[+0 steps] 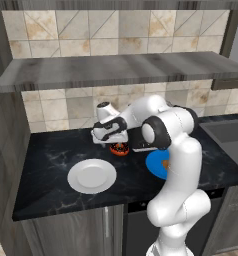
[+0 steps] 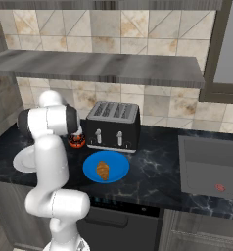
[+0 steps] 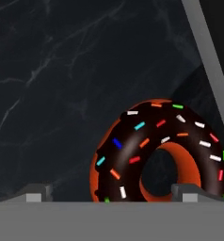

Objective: Place the pastries on the plates.

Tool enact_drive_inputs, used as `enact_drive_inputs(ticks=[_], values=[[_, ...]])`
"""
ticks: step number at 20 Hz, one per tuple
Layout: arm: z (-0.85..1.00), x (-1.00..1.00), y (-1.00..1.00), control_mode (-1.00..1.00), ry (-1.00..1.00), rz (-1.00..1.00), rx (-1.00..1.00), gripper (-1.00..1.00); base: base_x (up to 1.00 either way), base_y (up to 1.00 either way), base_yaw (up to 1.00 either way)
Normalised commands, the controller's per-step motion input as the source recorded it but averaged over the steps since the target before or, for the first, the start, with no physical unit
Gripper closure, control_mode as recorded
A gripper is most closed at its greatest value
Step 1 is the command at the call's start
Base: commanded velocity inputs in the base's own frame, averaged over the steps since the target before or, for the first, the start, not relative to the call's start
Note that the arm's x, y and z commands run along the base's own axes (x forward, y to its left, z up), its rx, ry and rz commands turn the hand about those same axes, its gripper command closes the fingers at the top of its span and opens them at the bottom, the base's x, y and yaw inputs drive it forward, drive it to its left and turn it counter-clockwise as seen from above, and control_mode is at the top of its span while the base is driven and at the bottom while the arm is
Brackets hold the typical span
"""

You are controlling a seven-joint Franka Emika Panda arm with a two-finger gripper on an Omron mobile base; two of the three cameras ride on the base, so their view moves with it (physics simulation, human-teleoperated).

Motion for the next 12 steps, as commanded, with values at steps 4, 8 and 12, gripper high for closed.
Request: enact_drive_inputs(ticks=[4, 8, 12], values=[[-0.13, 0.00, 0.00, -1.00, 0.03, -0.03, 0.00, -1.00, 0.00, 0.00, 0.00], [-0.05, 0.04, 0.00, -1.00, 0.00, 0.00, 0.00, -1.00, 0.00, 0.00, 0.00], [-0.06, 0.14, 0.00, -1.00, 0.00, 0.00, 0.00, -1.00, 0.00, 0.00, 0.00]])
